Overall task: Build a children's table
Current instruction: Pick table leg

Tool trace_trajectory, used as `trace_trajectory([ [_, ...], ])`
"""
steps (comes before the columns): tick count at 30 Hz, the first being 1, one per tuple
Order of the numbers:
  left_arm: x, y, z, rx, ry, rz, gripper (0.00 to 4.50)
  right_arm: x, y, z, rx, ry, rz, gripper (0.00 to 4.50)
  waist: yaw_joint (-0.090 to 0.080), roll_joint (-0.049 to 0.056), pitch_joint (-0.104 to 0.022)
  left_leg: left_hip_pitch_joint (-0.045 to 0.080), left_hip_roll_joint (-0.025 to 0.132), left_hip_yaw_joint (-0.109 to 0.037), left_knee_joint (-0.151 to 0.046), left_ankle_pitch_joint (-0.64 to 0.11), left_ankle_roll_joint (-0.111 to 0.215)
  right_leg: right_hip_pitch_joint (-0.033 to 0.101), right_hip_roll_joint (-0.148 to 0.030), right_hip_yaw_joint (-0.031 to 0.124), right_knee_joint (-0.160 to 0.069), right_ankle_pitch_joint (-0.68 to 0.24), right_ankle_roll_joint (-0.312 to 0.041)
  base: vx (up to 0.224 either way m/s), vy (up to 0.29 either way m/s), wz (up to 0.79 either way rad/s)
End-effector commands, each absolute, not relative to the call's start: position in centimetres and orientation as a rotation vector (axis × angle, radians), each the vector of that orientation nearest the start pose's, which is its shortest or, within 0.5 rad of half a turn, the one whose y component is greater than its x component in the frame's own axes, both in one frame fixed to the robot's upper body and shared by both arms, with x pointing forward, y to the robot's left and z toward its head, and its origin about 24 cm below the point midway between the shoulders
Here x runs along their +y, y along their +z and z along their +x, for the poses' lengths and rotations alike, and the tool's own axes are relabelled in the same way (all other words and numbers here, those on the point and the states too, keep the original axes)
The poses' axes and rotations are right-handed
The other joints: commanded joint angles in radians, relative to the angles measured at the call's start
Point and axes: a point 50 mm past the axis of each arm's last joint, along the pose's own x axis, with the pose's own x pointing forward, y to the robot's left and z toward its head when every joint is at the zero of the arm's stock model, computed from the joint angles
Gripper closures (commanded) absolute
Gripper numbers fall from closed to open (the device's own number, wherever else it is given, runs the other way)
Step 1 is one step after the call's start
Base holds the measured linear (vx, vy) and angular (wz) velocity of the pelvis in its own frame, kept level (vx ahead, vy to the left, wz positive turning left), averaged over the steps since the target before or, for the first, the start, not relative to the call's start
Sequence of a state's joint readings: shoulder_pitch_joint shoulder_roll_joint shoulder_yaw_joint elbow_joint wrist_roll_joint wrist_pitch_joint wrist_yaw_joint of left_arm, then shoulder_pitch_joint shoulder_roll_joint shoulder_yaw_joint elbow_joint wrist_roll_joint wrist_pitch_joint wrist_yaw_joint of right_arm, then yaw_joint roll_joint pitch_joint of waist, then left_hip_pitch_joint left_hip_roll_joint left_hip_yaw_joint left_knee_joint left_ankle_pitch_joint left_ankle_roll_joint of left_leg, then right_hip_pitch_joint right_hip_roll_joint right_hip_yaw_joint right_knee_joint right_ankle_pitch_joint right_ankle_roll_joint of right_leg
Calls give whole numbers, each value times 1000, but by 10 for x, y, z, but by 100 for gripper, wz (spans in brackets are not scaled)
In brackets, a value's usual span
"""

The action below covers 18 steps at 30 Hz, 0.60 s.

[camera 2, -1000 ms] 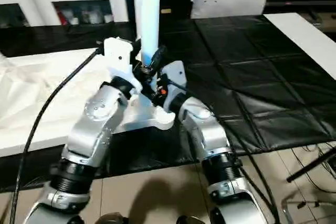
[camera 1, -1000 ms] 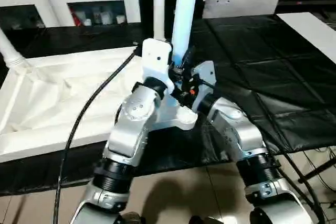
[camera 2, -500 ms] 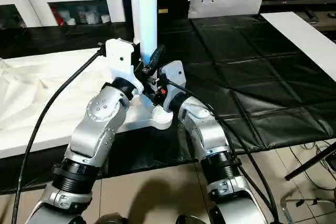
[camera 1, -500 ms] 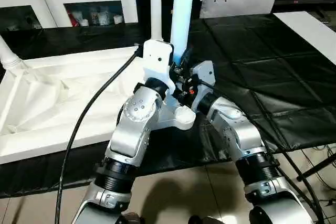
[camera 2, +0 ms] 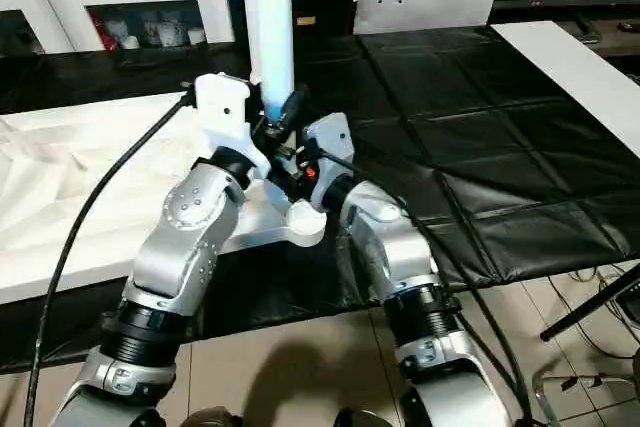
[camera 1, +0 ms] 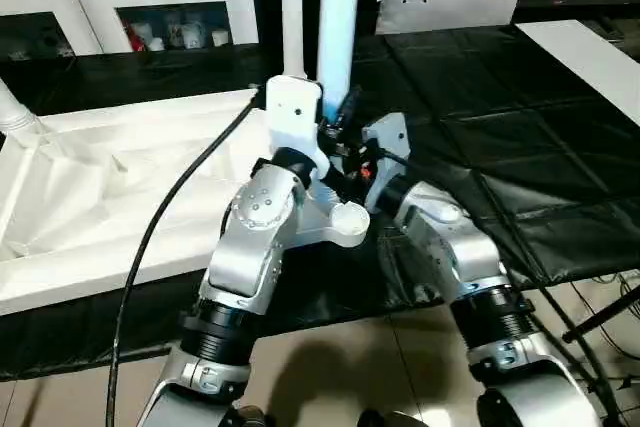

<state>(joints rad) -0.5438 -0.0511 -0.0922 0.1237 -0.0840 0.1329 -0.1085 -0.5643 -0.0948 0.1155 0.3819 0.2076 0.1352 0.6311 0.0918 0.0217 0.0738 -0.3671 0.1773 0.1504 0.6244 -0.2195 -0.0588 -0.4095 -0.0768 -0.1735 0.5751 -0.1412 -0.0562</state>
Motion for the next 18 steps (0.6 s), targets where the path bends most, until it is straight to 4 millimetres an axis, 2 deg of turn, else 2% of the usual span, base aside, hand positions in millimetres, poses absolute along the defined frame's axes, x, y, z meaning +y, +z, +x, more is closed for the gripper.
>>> trace_trajectory([
  [1,75,161,337,-273,-330,-53,264,-76,110,328,-102,919,-29,94,2,-12,-81,-5,54,-15,-67,-51,104,72,-90,71,-78,-344,-3,0,0,0],
  [2,79,161,339,-272,-315,-48,264,-79,110,328,-100,901,-42,83,1,-16,-81,-6,55,-16,-68,-55,107,73,-92,71,-77,-345,-2,0,0,0],
  [4,83,162,341,-274,-304,-42,264,-83,110,328,-82,868,-50,60,0,-13,-80,-6,53,-17,-68,-45,108,73,-91,70,-78,-344,-3,0,0,0],
  [8,93,165,345,-260,-313,-53,264,-99,113,326,0,953,28,23,3,-12,-81,-6,52,-17,-66,-42,124,76,-90,70,-78,-341,-9,0,0,0],
  [9,94,165,346,-251,-332,-63,264,-104,115,327,-6,946,40,15,6,-7,-82,-5,53,-18,-65,-36,126,74,-91,70,-76,-336,-12,0,0,0],
  [10,95,166,347,-243,-350,-73,264,-110,118,329,-9,934,65,6,6,-9,-82,-5,54,-17,-65,-35,127,73,-90,70,-77,-334,-14,0,0,0],
  [15,101,166,347,-153,-492,-262,264,-138,129,332,19,910,217,0,17,-9,-85,-1,57,-16,-63,-12,125,73,-92,72,-69,-307,-57,0,0,0],
  [17,103,170,346,-152,-549,-306,264,-147,132,333,26,895,278,0,19,-12,-85,-2,55,-15,-64,-6,126,74,-92,71,-70,-314,-62,0,0,0],
  [18,102,174,342,-135,-643,-365,264,-152,138,331,15,930,346,0,21,-11,-86,-1,55,-15,-63,-5,127,73,-93,72,-70,-314,-63,0,0,0],
])
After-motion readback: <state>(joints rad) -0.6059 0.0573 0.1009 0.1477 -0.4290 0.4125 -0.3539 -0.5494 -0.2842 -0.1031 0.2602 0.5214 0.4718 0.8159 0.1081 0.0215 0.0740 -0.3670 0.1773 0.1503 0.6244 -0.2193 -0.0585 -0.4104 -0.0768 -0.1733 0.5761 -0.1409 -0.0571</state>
